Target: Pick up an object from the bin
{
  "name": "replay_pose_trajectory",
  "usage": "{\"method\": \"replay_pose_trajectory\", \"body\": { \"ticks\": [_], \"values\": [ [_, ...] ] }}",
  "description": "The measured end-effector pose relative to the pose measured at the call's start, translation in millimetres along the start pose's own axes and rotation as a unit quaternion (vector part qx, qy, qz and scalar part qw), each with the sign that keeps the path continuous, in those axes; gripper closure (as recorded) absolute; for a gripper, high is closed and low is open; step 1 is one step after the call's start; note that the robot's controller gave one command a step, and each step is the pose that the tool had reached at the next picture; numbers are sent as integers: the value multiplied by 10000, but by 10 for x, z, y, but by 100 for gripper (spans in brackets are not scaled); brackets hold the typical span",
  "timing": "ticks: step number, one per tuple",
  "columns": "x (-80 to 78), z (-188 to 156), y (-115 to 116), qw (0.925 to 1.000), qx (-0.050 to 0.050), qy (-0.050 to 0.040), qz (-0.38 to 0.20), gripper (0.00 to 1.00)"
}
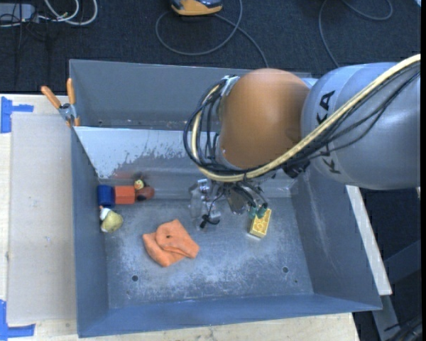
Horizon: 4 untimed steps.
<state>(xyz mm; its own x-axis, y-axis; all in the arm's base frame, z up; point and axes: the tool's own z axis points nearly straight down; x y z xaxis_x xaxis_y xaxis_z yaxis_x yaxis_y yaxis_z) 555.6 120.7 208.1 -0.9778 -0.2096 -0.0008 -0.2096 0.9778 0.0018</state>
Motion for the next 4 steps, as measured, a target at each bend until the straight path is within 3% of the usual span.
{"method": "replay_pose_trajectory", "body": {
  "ticks": [1, 2, 3, 4],
  "values": [
    [-172, 627, 27, 9913, 5, 46, 1312, 0],
    [-179, 617, 23, 9913, 4, 35, 1318, 0],
    [46, 865, -50, 9966, -1, -14, 819, 0],
    [532, 1384, -15, 9998, 0, 47, 218, 0]
  ]
}}
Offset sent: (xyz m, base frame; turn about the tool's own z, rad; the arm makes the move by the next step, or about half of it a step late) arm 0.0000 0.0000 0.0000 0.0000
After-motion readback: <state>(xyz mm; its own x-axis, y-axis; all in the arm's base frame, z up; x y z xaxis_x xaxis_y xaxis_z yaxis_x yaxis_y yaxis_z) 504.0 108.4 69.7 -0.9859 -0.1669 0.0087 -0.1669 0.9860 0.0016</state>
